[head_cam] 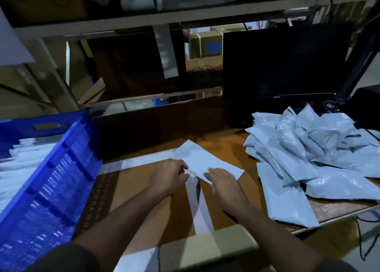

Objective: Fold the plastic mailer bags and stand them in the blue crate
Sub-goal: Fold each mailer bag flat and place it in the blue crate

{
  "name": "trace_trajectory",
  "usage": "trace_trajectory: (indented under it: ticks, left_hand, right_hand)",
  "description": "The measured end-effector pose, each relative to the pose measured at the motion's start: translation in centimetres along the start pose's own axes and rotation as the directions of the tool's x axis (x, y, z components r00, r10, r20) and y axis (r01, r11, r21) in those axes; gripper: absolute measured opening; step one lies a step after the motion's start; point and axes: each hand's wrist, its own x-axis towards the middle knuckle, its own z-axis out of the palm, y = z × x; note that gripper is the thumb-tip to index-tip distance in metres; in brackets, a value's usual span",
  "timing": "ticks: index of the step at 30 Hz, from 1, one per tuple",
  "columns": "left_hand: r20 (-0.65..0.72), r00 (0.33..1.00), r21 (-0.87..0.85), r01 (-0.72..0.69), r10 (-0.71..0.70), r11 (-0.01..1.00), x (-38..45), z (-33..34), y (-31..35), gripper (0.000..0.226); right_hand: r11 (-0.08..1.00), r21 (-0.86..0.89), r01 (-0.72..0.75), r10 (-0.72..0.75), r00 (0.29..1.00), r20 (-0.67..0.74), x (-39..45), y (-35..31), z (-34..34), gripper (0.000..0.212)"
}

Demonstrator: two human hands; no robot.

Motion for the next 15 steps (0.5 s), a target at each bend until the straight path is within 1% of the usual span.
trace_trajectory:
  ticks: [2, 5, 7, 8, 10, 12, 14, 15]
  left_hand:
    - [-0.060, 0.998, -0.052, 0.021, -0.024, 0.998, -1.0, 0.0, -0.4, 0.032]
    - [-0.123, 0.992, -0.063, -0.006, -0.002, 0.998, -3.7, -0.1, -1.1, 0.034]
    - [-0.097, 0.995, -0.049, -0.008, 0.003, 0.999, -6.0, 0.5, -1.4, 0.042]
    - [-0.063, 0.998, -0.055, 0.020, -0.023, 0.998, -7.2, 1.0, -1.5, 0.048]
    - [0.002, 0.999, -0.049, 0.048, -0.048, 0.998, -9.1, 2.4, -2.1, 0.057]
    - [0.046, 0.998, -0.047, 0.039, -0.037, 0.998, -10.3, 3.7, -3.0, 0.058]
    - [0.034, 0.999, -0.052, 0.033, -0.031, 0.998, -10.9, 4.3, -3.7, 0.055]
    - [0.011, 0.999, -0.048, 0.039, -0.039, 0.998, -11.1, 4.5, -3.9, 0.055]
  right_hand:
    - [0.997, 0.049, 0.056, -0.058, 0.997, 0.043, -0.4, 0.1, -0.6, 0.040]
    - [0.983, 0.115, 0.145, -0.161, 0.977, 0.143, -2.8, 0.0, -1.5, 0.039]
    - [0.963, 0.168, 0.209, -0.230, 0.966, 0.115, -4.7, 0.3, -1.3, 0.042]
    - [0.959, 0.180, 0.218, -0.244, 0.961, 0.133, -5.4, 0.6, -0.9, 0.043]
    - [0.944, 0.263, 0.197, -0.238, 0.962, 0.133, -5.9, 0.6, -0.7, 0.041]
    - [0.925, 0.339, 0.171, -0.206, 0.976, 0.070, -5.3, -0.3, -1.1, 0.035]
    - [0.946, 0.293, 0.140, -0.155, 0.987, 0.029, -4.3, -1.5, -1.1, 0.032]
    - [0.966, 0.231, 0.118, -0.132, 0.990, 0.044, -3.9, -2.1, -0.7, 0.039]
